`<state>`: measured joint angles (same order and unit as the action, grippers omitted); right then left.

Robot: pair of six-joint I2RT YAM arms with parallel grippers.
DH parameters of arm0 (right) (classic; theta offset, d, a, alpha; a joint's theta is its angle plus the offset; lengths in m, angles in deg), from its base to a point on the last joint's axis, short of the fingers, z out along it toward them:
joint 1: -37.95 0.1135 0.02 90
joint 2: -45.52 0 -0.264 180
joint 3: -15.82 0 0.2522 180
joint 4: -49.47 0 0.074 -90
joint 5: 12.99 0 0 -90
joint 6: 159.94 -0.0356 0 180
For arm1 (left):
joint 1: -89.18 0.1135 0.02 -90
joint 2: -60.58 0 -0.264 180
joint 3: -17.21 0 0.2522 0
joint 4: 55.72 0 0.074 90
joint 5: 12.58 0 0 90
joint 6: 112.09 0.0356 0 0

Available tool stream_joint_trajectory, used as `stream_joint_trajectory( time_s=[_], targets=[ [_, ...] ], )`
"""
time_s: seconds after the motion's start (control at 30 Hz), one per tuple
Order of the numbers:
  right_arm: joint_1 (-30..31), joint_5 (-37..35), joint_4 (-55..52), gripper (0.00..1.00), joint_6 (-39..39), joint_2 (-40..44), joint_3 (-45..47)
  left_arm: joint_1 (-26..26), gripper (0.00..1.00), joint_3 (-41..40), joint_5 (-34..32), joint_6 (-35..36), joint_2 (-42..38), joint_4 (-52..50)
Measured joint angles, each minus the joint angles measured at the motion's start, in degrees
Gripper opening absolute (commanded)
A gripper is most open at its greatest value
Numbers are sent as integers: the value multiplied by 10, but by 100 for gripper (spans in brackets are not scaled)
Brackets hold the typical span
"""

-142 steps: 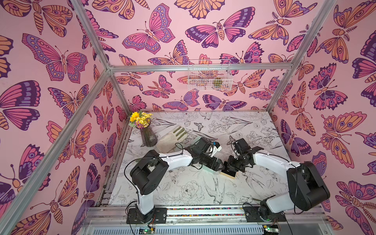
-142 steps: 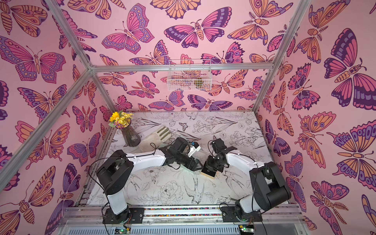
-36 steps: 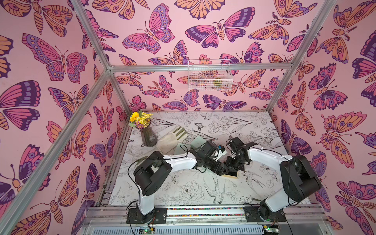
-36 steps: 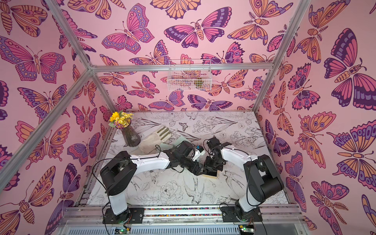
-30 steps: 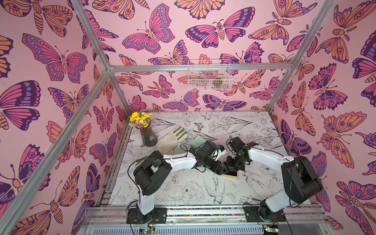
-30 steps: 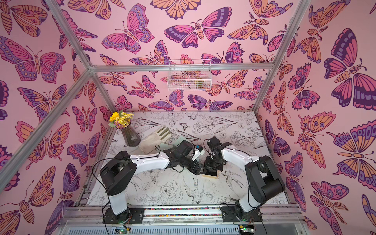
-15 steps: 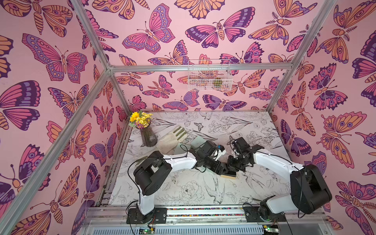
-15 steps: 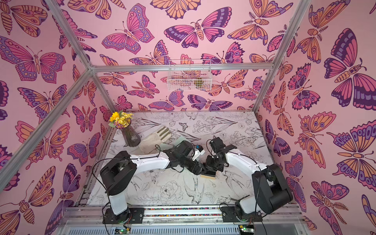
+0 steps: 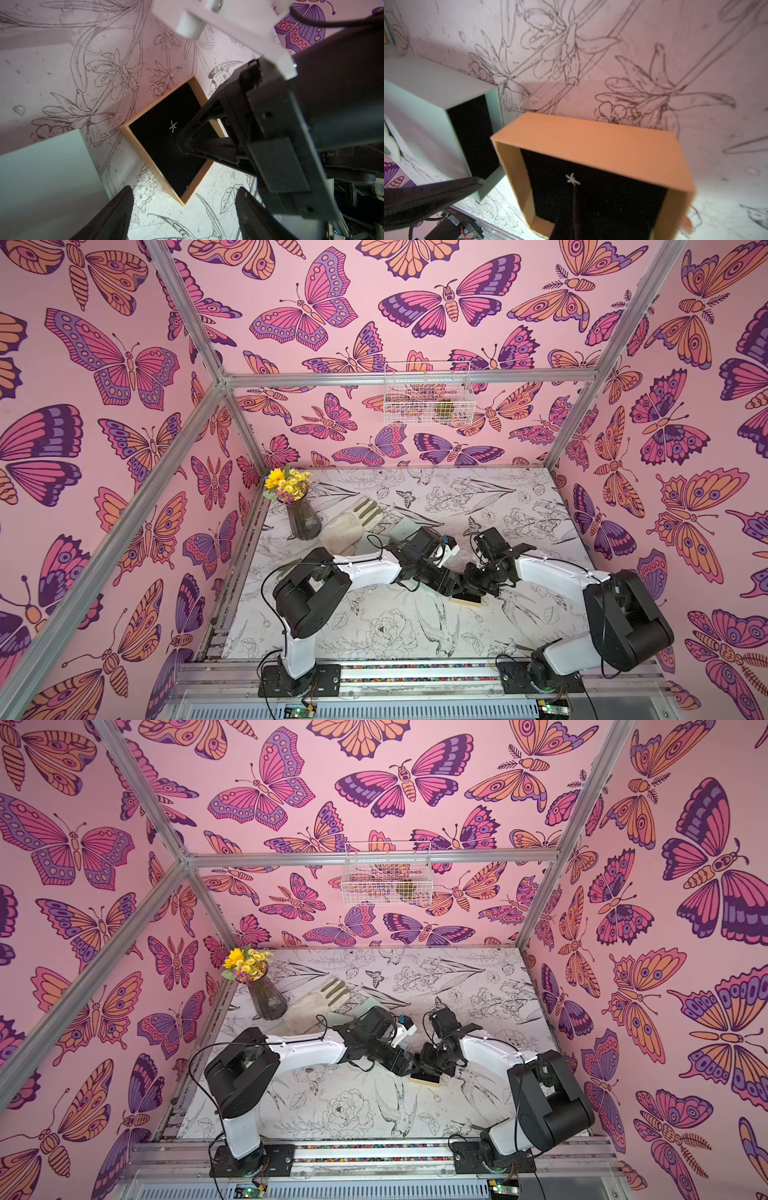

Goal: Place the earrings into the drawer-style jewelry box
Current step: Insert the earring into the inner lining.

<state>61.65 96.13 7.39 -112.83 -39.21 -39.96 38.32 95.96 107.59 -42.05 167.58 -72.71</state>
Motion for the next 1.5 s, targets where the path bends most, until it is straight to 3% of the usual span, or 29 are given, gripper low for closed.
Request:
stream_joint_trajectory(
  time_s=[0.13,0.67,0.8,1.0,1.17,1.5],
  targets=[
    [0,-1,7,0,-3,0,4,1,79,0,0,0,0,-2],
    [0,-11,-1,20,-3,28,1,1,79,6,5,0,1,6],
    [0,-12,-4,21,-3,32,-2,1,79,6,5,0,1,6],
    [0,-25,-20,11,-2,58,-5,1,78,6,5,0,1,7],
    [0,-23,-25,2,6,65,-16,1,70,6,11,0,1,11],
    [0,-6,-24,0,8,29,-17,-1,66,6,16,0,1,17]
  ],
)
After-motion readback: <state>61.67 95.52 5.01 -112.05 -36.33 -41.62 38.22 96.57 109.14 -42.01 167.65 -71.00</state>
